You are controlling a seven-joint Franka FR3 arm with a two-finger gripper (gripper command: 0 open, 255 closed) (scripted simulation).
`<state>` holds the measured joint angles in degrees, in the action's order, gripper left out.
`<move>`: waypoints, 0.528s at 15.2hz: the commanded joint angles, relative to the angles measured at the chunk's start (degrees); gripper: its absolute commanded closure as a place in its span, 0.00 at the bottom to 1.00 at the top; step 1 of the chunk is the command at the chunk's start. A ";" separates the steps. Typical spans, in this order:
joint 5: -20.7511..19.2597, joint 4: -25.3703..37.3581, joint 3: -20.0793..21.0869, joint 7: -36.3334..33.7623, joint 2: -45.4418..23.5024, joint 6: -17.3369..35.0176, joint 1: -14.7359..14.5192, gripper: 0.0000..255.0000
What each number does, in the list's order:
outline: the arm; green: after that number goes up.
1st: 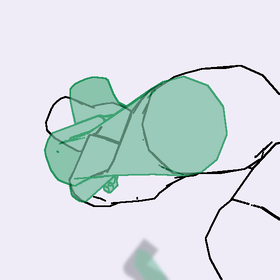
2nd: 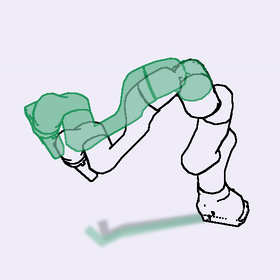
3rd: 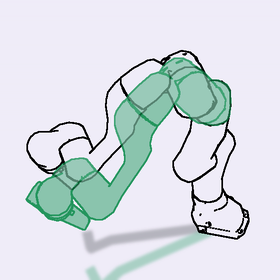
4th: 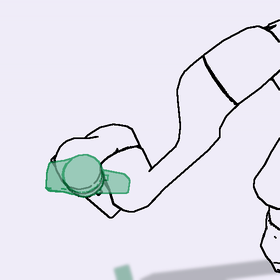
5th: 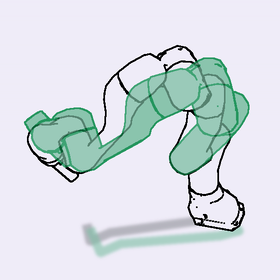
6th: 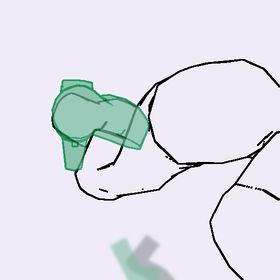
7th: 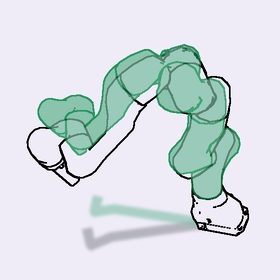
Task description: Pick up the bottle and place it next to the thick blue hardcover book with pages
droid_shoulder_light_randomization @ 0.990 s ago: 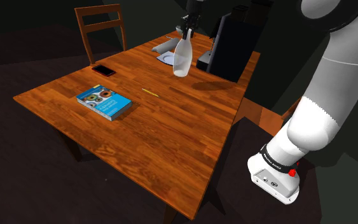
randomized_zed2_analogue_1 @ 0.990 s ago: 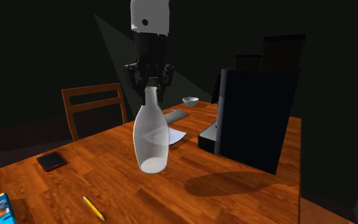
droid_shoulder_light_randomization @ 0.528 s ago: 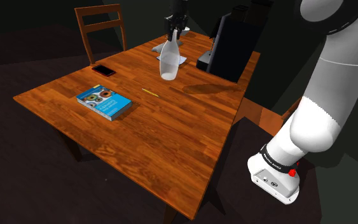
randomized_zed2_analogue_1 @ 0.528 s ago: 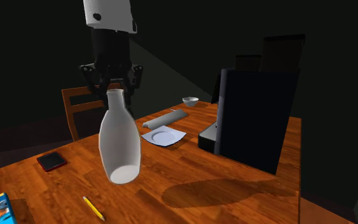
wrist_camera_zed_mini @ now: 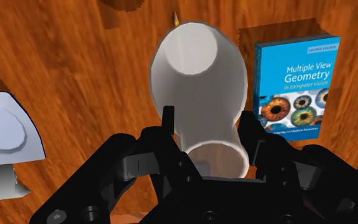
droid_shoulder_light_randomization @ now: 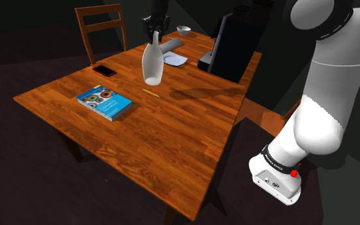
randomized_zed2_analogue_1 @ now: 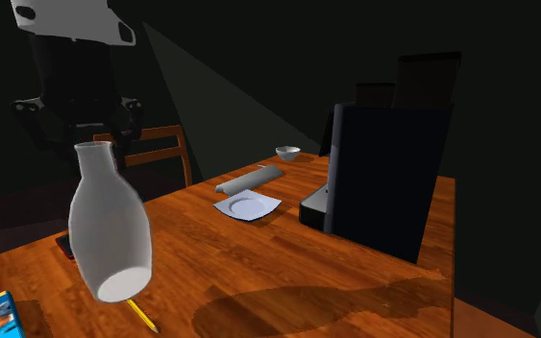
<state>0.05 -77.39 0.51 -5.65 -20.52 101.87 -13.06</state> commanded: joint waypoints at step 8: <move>-1.01 4.79 1.37 -5.31 -4.94 0.19 -3.84 1.00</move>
<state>-0.95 -71.87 1.88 -10.90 -25.50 101.30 -16.87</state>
